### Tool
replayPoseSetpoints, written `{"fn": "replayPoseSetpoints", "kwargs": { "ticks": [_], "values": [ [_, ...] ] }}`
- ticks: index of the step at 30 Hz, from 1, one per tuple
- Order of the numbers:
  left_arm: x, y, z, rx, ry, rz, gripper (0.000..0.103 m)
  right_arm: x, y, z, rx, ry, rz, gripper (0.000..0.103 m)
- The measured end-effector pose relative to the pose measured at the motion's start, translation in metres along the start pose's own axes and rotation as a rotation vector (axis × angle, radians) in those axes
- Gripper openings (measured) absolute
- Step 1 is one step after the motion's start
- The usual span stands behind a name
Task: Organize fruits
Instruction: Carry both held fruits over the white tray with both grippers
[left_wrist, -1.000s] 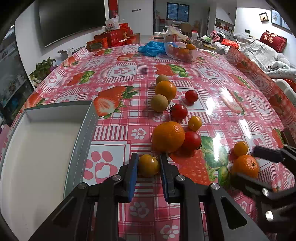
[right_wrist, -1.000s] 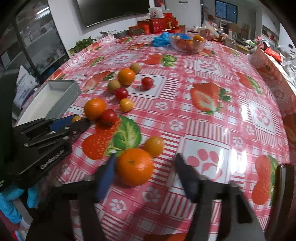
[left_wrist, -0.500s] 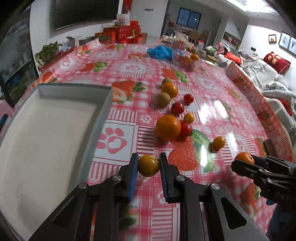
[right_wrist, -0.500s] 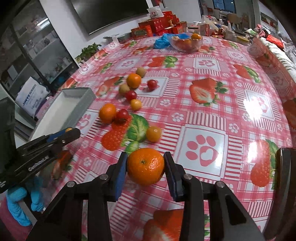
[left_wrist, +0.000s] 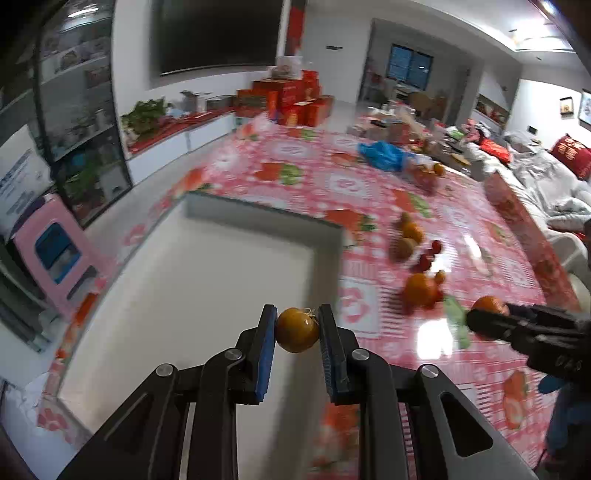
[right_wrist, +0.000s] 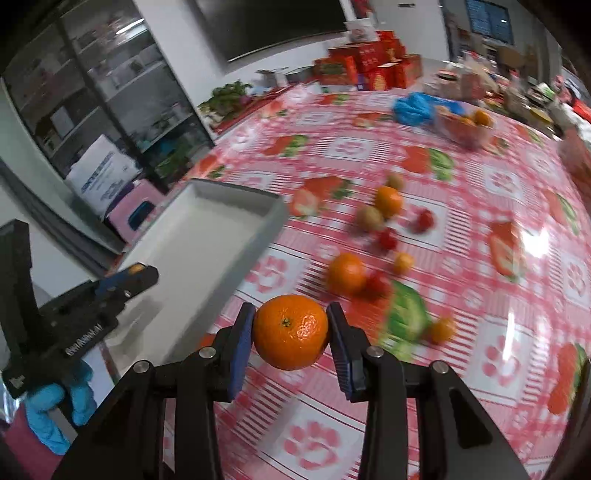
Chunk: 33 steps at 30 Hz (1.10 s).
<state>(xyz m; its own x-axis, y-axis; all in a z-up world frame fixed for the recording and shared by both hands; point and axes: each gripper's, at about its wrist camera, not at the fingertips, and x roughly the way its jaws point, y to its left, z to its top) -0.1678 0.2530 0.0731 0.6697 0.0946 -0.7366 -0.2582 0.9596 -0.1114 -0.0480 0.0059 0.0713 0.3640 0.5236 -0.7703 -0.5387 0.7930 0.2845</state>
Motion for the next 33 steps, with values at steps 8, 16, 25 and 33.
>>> {"fn": "replayPoseSetpoints", "kwargs": {
  "ticks": [8,16,25,33],
  "values": [
    [0.011,0.044,-0.010,-0.059,0.034,0.057,0.024,0.032,0.060,0.017,-0.111,0.044,0.040,0.043],
    [0.017,0.067,-0.015,-0.069,0.046,0.097,0.024,0.064,0.094,0.025,-0.179,0.096,0.041,0.043],
    [0.026,0.083,-0.021,-0.102,0.078,0.081,0.024,0.092,0.105,0.022,-0.197,0.151,0.035,0.043],
    [0.036,0.081,-0.025,-0.095,0.104,0.081,0.024,0.103,0.106,0.019,-0.199,0.190,0.029,0.043]
  ]
}}
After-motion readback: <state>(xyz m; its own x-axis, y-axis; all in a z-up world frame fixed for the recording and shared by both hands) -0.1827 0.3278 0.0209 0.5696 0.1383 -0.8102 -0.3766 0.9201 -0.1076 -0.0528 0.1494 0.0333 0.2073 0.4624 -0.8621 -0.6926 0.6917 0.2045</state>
